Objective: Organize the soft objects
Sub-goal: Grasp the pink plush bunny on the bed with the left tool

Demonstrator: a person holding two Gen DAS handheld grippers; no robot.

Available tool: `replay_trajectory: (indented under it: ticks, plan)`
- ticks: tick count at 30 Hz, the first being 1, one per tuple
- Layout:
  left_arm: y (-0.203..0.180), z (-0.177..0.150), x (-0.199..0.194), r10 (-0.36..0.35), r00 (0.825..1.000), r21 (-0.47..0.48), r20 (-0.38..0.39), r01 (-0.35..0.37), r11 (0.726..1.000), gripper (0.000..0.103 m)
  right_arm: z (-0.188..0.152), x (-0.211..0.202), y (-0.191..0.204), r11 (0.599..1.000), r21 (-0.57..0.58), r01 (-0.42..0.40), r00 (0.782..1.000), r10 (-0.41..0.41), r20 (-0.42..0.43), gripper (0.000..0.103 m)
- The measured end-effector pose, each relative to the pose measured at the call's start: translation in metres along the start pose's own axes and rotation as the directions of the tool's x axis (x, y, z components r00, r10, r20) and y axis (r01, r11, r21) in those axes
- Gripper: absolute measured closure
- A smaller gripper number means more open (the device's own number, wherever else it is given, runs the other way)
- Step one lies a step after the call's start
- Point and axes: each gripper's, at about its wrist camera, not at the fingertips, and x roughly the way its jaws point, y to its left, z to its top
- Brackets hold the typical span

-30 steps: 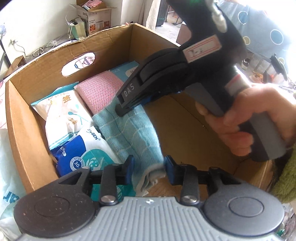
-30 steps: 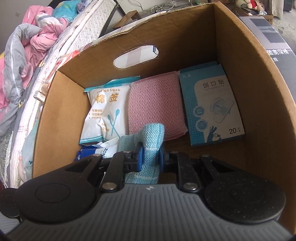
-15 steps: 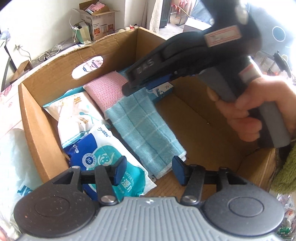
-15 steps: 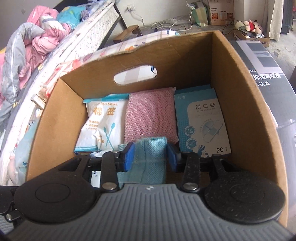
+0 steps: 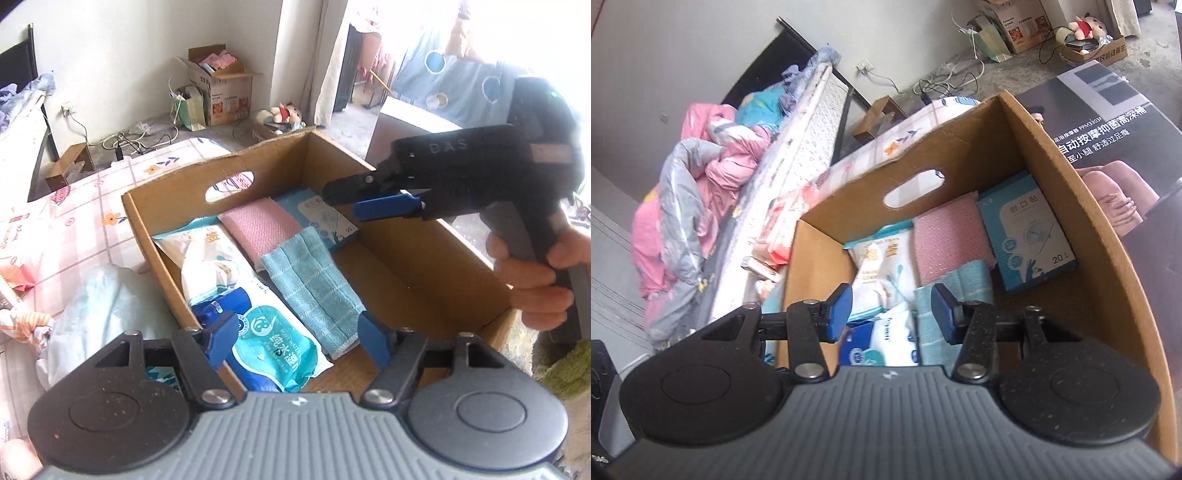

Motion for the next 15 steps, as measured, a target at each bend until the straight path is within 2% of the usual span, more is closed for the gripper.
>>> replay_trajectory:
  ticks: [4, 7, 10, 15]
  plan:
    - [0.015, -0.021, -0.046, 0.029, 0.996, -0.018, 0.089, -0.027, 0.999, 0.016, -0.028, -0.035, 0.034, 0.997, -0.01, -0.078, 0.995, 0.078, 0.068, 0.044]
    - [0.033, -0.044, -0.08, 0.072, 0.987, -0.064, 0.142, -0.064, 0.996, 0.012, -0.053, -0.047, 0.058, 0.99, -0.019, -0.141, 0.986, 0.142, 0.091, 0.038]
    - [0.055, -0.067, -0.108, 0.132, 0.978, -0.108, 0.162, -0.115, 0.987, 0.012, -0.075, -0.043, 0.082, 0.982, -0.012, -0.189, 0.979, 0.19, 0.073, 0.034]
    - [0.098, -0.111, -0.155, 0.289, 0.937, -0.188, 0.195, -0.253, 0.949, 0.011, -0.102, -0.016, 0.128, 0.969, -0.026, -0.246, 0.969, 0.246, 0.007, 0.034]
